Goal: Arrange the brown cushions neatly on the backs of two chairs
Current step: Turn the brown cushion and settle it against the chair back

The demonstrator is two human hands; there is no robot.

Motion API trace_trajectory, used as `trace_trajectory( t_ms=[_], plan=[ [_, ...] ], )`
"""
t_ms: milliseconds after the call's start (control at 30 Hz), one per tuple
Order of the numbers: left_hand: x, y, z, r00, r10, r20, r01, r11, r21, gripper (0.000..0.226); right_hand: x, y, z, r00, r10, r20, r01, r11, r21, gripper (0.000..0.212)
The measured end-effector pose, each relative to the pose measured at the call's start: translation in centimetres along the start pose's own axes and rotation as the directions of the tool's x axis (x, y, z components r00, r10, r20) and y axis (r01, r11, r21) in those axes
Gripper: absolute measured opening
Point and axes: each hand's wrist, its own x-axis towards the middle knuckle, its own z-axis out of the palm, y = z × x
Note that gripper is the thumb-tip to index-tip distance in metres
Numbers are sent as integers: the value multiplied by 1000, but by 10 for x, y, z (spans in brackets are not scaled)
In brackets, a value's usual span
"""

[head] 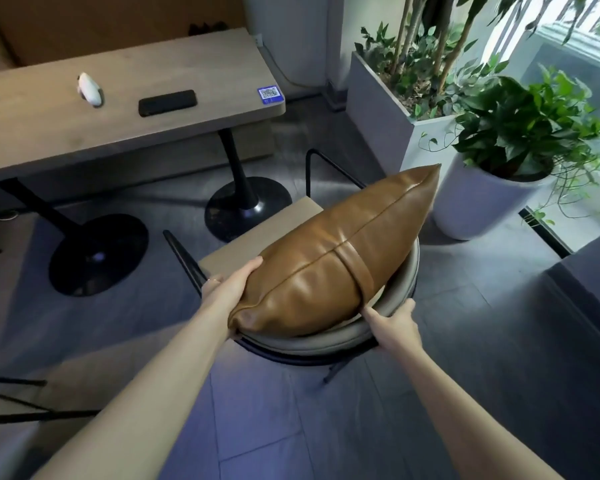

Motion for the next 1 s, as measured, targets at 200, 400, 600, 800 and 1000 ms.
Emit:
trace_trajectory(
  t_ms=[200, 400, 600, 800, 1000],
  plan=[
    [50, 45, -39, 998, 62, 13, -62, 997, 50, 115, -6, -30, 59, 1000, 8, 2, -8, 998, 56, 63],
    [96, 85, -75, 989, 141, 55, -144, 987, 64, 95, -10, -71, 112, 1000, 18, -3, -17, 998, 67, 58],
    [153, 125, -113, 988, 135, 69, -141, 985, 103, 119, -7, -105, 163, 1000, 5, 13, -6, 998, 67, 65],
    [199, 155, -157, 985, 144, 95, -155, 980, 121, 107, -9, -140, 212, 997, -1, 79, -5, 997, 74, 67],
    [190, 206, -171, 912, 406, -57, -367, 870, 329, 60, -6, -169, 235, 995, -5, 105, -5, 996, 89, 67]
  ],
)
